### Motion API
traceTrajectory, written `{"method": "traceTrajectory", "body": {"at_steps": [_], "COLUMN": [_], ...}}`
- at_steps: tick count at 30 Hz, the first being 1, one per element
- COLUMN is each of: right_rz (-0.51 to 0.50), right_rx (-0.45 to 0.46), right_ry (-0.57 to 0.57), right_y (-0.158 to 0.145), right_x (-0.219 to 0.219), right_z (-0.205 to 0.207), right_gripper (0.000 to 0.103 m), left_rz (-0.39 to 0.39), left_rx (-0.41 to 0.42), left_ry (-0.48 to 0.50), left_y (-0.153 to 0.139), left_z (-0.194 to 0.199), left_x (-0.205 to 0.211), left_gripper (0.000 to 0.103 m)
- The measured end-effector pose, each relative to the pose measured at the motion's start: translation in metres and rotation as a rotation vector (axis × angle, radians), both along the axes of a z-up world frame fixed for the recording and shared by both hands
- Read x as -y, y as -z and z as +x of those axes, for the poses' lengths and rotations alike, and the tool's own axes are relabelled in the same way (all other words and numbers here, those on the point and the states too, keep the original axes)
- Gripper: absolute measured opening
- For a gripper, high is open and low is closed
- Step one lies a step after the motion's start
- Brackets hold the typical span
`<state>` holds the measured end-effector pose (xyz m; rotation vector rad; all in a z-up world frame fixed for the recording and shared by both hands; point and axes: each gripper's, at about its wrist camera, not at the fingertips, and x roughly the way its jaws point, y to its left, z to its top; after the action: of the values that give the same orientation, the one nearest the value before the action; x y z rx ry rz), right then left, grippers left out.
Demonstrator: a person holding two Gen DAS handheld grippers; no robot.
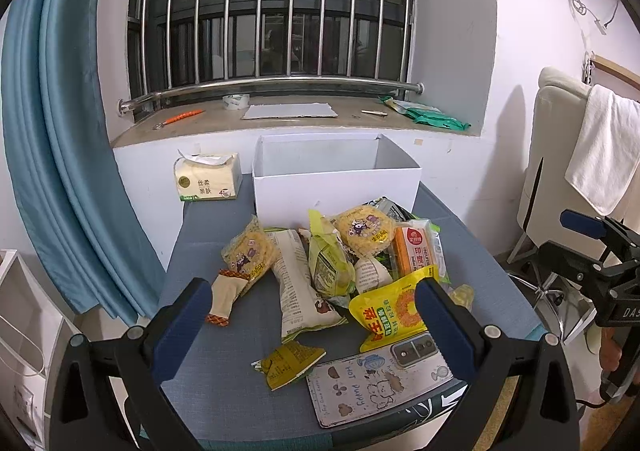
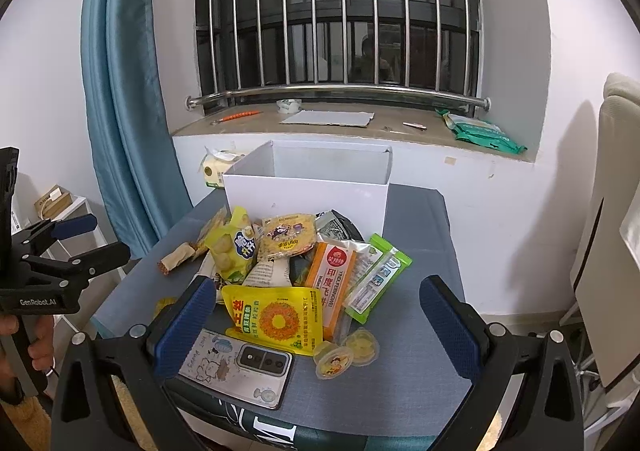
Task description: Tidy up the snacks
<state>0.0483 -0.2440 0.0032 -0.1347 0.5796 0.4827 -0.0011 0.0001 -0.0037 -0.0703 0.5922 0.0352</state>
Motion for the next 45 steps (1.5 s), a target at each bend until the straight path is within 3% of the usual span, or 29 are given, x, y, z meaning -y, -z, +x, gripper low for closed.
{"method": "traceTrajectory", "body": {"at_steps": [45], "right_rz": [-0.008], "right_rx": [-0.009], "right_ry": [-0.008], "right_y": [0.0033], "right_x": [-0.0003], "right_z": [-0.0009], "right_gripper": [0.103], "left_rz": [-0.012], "left_rx": [-0.021], "left_ry": [-0.005], "left_y": [0.0027], "left_z": [0.0005], "left_x": [-0.003], "left_gripper": [0.103]}}
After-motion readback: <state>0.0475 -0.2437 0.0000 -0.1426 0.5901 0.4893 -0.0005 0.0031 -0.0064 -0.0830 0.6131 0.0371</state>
